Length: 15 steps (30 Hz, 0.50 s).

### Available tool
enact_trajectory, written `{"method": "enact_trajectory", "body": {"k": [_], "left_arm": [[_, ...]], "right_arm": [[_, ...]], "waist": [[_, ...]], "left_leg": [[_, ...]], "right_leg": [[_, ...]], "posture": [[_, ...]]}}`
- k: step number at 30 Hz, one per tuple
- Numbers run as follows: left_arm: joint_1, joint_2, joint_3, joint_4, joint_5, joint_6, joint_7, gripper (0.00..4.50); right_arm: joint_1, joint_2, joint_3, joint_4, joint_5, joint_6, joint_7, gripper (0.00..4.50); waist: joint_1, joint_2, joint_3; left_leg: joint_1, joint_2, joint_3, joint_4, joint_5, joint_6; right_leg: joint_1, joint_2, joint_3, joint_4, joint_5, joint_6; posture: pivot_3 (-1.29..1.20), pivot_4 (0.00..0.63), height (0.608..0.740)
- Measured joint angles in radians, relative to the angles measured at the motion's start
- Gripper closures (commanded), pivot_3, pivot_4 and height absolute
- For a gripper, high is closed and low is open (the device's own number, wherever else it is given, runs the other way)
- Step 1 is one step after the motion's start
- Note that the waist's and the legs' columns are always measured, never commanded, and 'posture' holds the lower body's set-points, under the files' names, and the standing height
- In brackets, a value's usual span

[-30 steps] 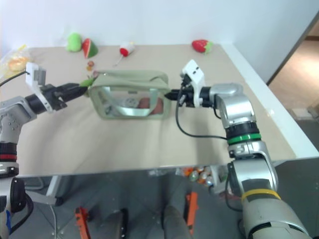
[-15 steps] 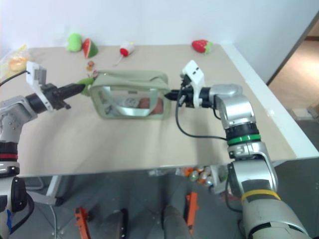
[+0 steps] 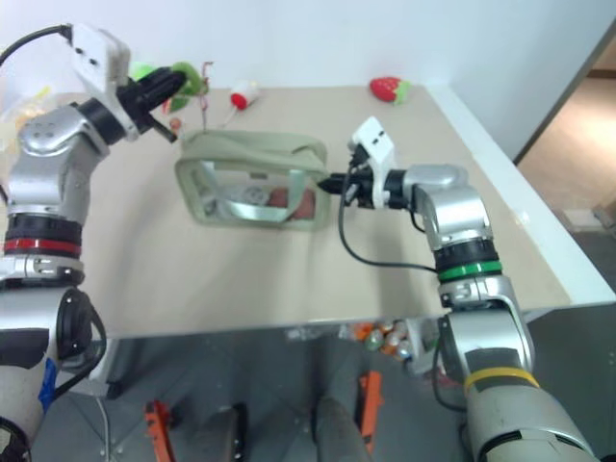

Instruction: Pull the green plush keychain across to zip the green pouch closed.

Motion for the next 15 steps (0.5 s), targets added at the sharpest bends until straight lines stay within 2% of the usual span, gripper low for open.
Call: {"method": "enact_trajectory", "body": {"k": [6,9,15], "left_arm": [[-0.007,-0.029,-0.114,0.011,0.084,-0.126,-0.119,4.47],[-0.008,-0.045,-0.129,0.013,0.093,-0.143,-0.153,4.47],[-0.027,-0.063,-0.112,0.018,0.062,-0.108,-0.18,2.54]], "right_arm": [[0.017,-0.002,-0.007,-0.031,0.006,0.018,-0.008,4.5],[0.025,-0.004,-0.009,-0.043,0.01,0.025,-0.013,4.5],[0.028,-0.006,-0.009,-0.044,0.019,0.029,-0.024,4.5]], "waist": [[0.0,0.0,0.0],[0.0,0.0,0.0],[0.0,0.0,0.0]], "left_leg": [[0.0,0.0,0.0,0.0,0.0,0.0],[0.0,0.0,0.0,0.0,0.0,0.0],[0.0,0.0,0.0,0.0,0.0,0.0]], "right_leg": [[0.0,0.0,0.001,0.0,0.0,0.0],[0.0,0.0,0.001,0.0,0.0,0.0],[0.0,0.0,0.001,0.0,0.0,0.001]], "posture": [[0.0,0.15,0.739],[0.0,0.15,0.739],[0.0,0.15,0.739]]}}
